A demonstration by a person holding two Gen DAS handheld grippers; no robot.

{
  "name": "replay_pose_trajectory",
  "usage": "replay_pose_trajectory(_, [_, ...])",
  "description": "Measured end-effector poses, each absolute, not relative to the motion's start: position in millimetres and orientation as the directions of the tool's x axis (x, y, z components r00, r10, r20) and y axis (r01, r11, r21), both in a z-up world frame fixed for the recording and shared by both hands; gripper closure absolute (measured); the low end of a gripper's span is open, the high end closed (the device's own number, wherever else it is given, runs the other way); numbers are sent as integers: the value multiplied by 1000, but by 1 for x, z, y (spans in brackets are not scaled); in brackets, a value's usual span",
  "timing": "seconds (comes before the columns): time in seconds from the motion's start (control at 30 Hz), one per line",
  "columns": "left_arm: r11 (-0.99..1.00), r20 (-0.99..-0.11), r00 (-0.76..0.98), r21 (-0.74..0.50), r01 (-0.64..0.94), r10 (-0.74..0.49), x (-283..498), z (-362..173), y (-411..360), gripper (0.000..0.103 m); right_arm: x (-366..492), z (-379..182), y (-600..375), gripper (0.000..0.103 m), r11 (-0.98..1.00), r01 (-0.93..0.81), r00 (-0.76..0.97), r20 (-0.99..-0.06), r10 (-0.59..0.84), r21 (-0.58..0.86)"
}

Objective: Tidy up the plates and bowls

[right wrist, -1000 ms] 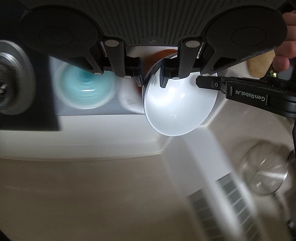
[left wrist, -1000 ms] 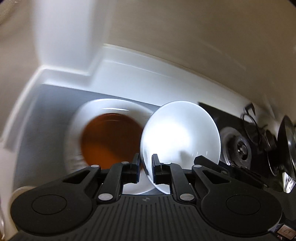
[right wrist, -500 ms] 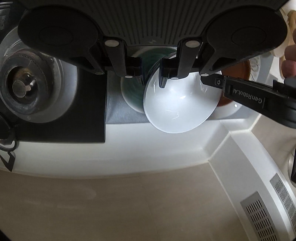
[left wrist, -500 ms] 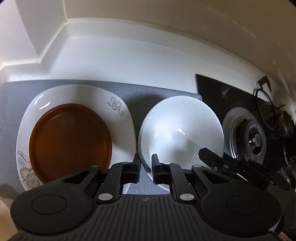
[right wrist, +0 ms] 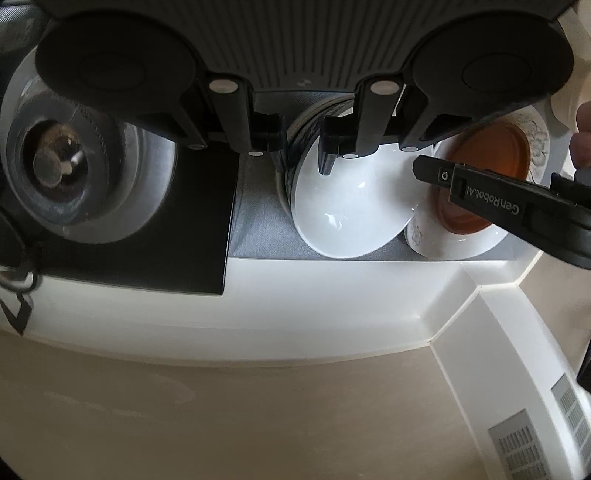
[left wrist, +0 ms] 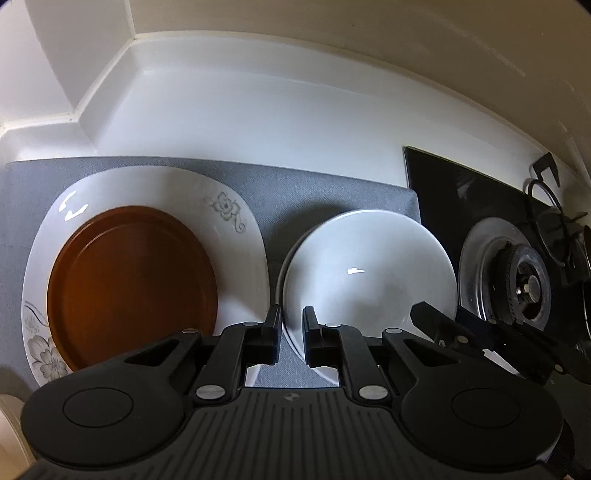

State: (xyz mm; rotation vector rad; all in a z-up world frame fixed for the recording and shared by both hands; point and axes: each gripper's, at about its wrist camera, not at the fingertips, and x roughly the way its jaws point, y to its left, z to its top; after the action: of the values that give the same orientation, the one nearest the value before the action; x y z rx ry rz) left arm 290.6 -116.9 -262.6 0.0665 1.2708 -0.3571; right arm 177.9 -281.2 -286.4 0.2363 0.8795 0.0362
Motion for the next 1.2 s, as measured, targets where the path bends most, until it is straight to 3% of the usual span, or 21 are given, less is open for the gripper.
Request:
replay_pose_trajectory(0.13, [947,-943,236,-169,273,-236,296,-264,-113,90,178,-286,-287,84,970,59,637,-757,144,235])
replay_pose_trajectory(0.3, [945,-938,218,-214,247,-270,297,-265,-104,90,168,-290,-315,80,898,91,652,-707,273,431])
replay_pose_trajectory(0.43, [942,-936,204,-238,236,-287,301,-268,-101,90,163,-293,-330,80,874,127,664,-695,277,469])
replay_pose_trajectory(0.53, [942,-938,192,-240,236,-287,305,-272,-103,90,168,-300,-336,63,833,153,657,-684,316,531])
replay_pose_trajectory(0.6, [942,-940,192,-234,240,-283,305,-272,-105,89,172,-307,-334,60,816,146,658,-671,342,559])
replay_pose_trajectory(0.83, [909,-939,188,-208,361,-290,271,-259,-120,85,154,-296,-323,92,892,130,645,-720,255,433])
replay_pose_trajectory(0.9, [908,-938,199,-197,371,-284,263,-261,-122,83,148,-294,-329,92,886,129,645,-716,267,446])
replay_pose_trajectory(1.03, [916,-943,203,-180,358,-264,260,-273,-126,79,149,-299,-338,77,876,160,655,-713,251,455])
replay_pose_trajectory(1.2, [919,-944,174,-210,335,-280,267,-282,-125,77,160,-310,-333,68,881,175,634,-735,240,439])
